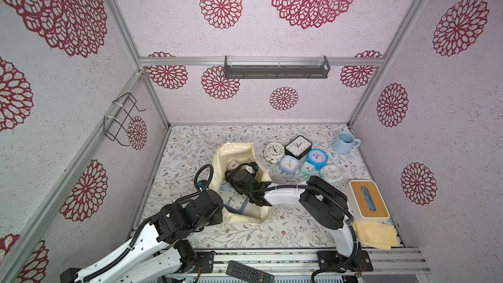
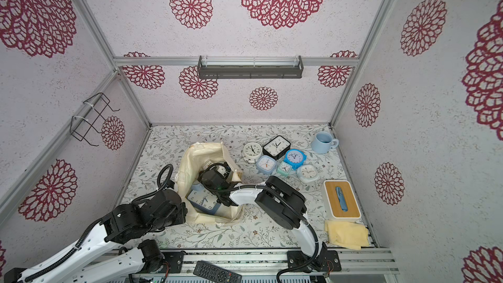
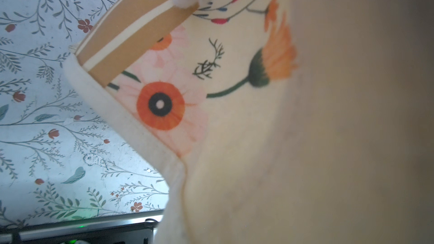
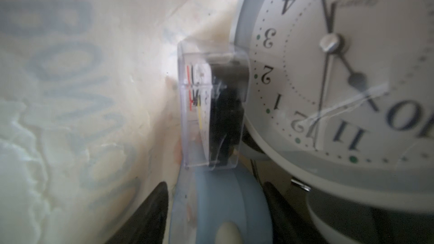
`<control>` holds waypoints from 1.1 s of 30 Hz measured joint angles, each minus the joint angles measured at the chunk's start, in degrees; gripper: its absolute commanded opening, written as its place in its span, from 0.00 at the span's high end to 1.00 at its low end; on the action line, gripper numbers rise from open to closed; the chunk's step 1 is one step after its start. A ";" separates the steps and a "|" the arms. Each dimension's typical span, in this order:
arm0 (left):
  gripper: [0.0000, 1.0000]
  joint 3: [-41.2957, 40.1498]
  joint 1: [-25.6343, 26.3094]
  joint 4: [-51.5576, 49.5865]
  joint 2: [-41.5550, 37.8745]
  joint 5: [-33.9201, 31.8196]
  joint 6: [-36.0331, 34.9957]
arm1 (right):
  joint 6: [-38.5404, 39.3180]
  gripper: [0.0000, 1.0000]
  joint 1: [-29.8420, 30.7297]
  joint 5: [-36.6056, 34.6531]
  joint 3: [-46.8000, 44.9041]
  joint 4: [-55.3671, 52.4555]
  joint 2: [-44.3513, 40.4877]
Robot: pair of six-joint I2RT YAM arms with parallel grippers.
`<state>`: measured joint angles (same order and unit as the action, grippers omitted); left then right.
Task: Take the alarm clock out of the canvas bag
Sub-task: Pick up the alarm from the canvas bag.
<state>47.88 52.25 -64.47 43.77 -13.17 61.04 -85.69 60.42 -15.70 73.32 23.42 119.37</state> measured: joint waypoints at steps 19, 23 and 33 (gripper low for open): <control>1.00 1.22 0.17 -2.19 -0.61 -2.05 1.11 | 7.32 0.66 -0.37 3.13 -1.38 -1.60 -3.69; 1.00 2.69 0.20 -4.46 -0.68 -3.23 2.05 | 15.41 0.66 -0.22 3.50 -3.82 -7.30 -11.17; 1.00 3.93 0.22 -6.95 -0.28 -5.68 3.37 | 34.77 0.66 0.11 6.45 -7.30 -17.51 -32.09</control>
<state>51.81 52.47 -71.42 43.48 -18.85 64.40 -50.92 60.53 -9.26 66.02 5.91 87.29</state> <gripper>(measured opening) 0.051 0.416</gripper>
